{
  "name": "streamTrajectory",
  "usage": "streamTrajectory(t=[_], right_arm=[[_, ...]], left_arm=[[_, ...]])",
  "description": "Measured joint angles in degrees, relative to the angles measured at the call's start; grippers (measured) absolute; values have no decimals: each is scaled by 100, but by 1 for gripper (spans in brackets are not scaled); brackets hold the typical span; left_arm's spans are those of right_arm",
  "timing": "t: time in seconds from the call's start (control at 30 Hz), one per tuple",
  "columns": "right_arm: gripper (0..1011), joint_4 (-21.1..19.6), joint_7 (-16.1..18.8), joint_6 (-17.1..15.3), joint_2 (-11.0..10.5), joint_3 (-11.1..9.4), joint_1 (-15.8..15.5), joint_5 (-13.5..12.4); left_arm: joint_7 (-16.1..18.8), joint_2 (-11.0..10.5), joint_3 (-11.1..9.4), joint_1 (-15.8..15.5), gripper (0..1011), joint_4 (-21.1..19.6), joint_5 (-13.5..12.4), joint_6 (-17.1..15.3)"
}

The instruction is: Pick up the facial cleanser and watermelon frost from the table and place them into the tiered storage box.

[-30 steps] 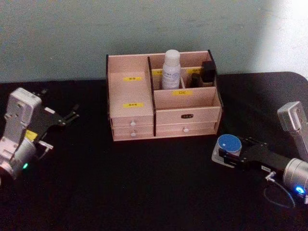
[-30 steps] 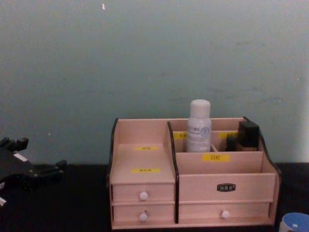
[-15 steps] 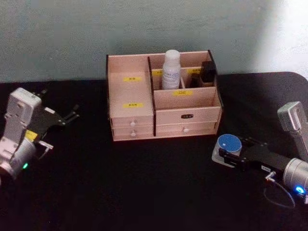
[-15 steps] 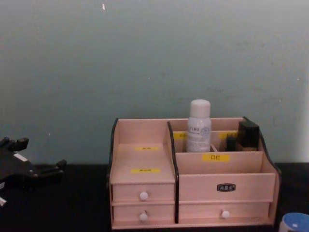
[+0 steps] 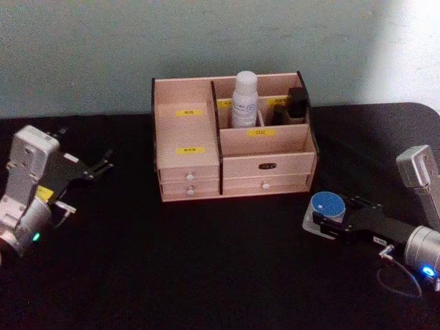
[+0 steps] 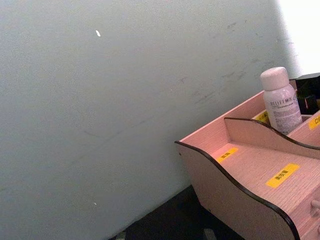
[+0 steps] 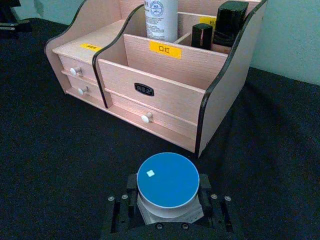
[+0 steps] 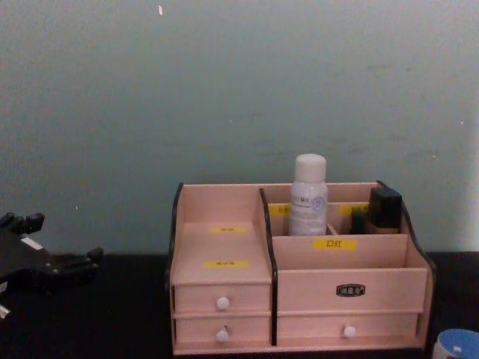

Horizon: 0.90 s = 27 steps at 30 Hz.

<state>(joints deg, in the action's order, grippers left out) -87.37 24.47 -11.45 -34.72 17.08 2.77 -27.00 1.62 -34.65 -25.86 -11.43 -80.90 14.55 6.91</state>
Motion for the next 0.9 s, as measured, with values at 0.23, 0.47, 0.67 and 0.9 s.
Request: streamTrajectory(t=[0.23,0.47,0.67,0.9], right_arm=[[726,-13,33,33,-10,-23,-13,-11],[726,-110,137,70,-46,-37,-23,-103],[726,-213,265,84,-94,13,5,-194],[726,-319,392,139,-140,141,102,-237]], left_arm=[[0,0,0,0,1001,0,0,0],[0,0,0,0,1001,0,0,0],[0,0,0,0,1001,0,0,0],[0,0,0,0,1001,0,0,0]])
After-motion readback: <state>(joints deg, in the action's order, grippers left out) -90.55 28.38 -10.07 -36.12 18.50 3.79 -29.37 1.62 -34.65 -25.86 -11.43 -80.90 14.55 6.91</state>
